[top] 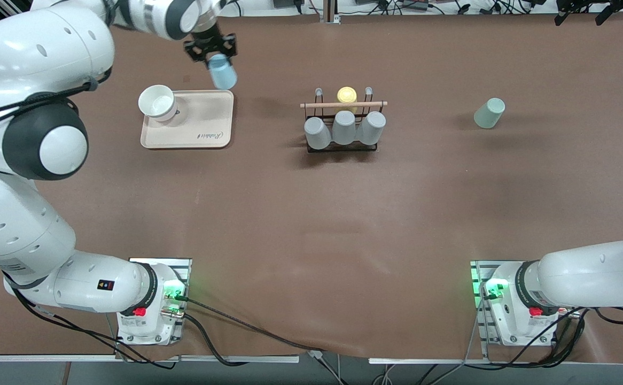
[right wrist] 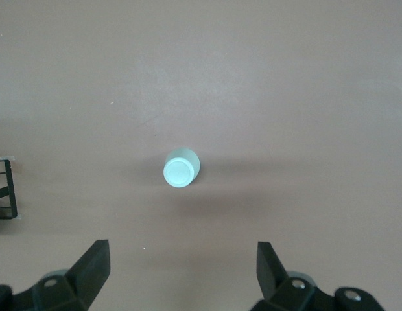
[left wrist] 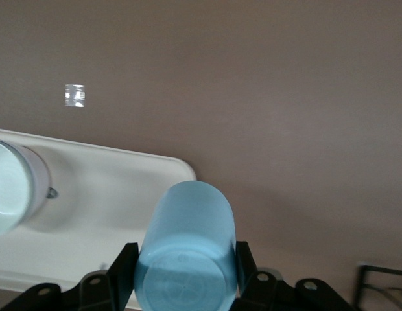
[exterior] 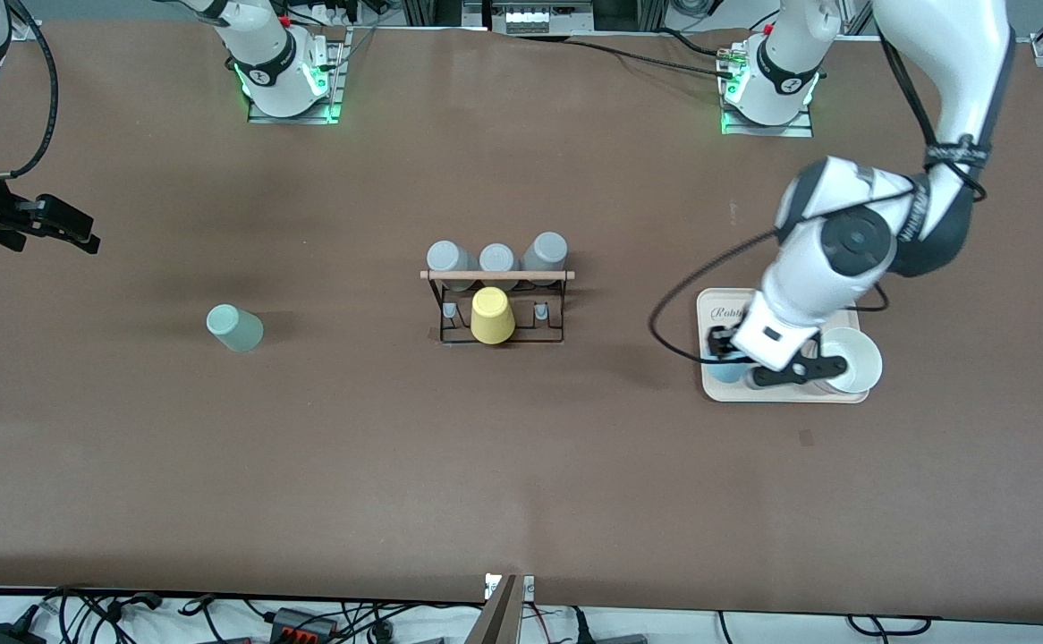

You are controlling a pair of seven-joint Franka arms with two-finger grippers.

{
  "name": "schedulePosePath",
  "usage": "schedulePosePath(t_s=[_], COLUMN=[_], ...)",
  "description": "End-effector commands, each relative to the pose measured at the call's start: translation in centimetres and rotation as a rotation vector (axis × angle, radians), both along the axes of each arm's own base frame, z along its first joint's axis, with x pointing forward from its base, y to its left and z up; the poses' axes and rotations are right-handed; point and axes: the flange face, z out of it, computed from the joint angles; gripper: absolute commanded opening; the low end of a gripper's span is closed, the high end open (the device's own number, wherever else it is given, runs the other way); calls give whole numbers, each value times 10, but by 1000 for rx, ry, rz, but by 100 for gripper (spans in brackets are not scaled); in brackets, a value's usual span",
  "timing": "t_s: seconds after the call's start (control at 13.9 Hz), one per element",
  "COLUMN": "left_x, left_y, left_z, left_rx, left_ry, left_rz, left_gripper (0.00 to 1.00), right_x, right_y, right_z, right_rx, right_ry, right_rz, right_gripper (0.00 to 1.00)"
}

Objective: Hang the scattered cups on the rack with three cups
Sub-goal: 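Carry the blue cup with the left gripper onto the rack peg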

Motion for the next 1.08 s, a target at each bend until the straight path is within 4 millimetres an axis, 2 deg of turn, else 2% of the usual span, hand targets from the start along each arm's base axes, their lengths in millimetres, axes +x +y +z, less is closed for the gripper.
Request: schedulePosePath(t_s=[0.0, 0.36, 0.57, 0.72, 1.0], left_x=[-1, -18, -31, -42, -43], left_y=[-59, -166, -209, -224, -226], left_z=[16, 15, 7, 4, 18], left_rx=[-17, -66, -57, -55, -46], left_ry=[-24, -23, 10, 17, 24], left_rz=[95, 216, 242, 239, 237], left_gripper=[28, 28, 28, 28, 28], right_x=[-3, -2, -2, -2, -2], right_y=[-2, -2, -2, -2, -2], right_z=[0, 1, 1, 1, 1], right_rx=[-5, -7, -7, -7, -7], right_ry=[6, 3, 3, 3, 3], right_rz=[-16, -15, -15, -15, -15], right_gripper=[100, 100, 100, 100, 100])
